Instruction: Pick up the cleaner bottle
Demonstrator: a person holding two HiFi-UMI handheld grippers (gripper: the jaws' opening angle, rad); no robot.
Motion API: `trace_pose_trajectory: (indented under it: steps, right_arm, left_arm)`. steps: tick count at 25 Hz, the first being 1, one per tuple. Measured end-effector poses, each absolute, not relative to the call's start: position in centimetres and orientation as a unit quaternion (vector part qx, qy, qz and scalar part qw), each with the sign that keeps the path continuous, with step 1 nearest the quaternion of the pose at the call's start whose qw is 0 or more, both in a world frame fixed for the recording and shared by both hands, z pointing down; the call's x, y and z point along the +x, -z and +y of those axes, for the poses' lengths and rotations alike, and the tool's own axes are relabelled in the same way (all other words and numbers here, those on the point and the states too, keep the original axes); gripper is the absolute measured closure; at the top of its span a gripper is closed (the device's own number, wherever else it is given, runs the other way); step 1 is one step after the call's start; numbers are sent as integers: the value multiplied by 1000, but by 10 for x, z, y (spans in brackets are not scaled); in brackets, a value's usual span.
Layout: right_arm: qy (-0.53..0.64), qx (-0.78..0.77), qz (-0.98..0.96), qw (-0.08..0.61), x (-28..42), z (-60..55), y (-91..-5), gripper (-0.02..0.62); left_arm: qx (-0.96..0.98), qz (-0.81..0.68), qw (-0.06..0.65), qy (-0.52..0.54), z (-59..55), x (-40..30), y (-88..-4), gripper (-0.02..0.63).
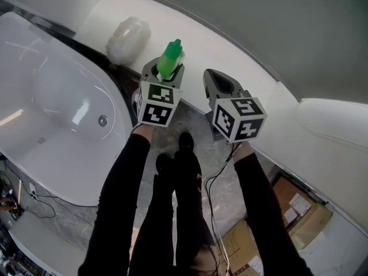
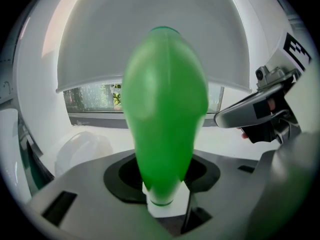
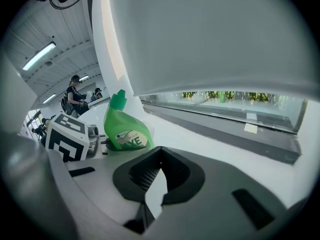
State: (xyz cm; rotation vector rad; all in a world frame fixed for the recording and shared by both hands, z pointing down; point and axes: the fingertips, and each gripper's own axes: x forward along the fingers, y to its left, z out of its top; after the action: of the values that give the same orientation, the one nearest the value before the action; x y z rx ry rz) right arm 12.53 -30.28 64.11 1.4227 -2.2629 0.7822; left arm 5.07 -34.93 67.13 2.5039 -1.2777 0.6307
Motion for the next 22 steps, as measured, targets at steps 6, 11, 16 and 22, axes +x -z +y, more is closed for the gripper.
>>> trace_pose_trajectory:
  steps: [6,11,16,22]
  right_arm:
    - [-275,502,-800,179,122,-304,-634,594]
    - [-268,499,-804,179,116,-306,-614,594]
    - [-252,494,-813,175,104,-313,-575,594]
    - [-229,488,-827,159,85,-322,-523,594]
  left_arm:
    - [861,-445,124,-211,-349,44,-654,416]
    - [859,-459,113,-196,-352,31,-623,416]
    - [856,-471,103,-184,-353,11,-575,416]
    - [852,-488,87,-168,-351,-15,-520,416]
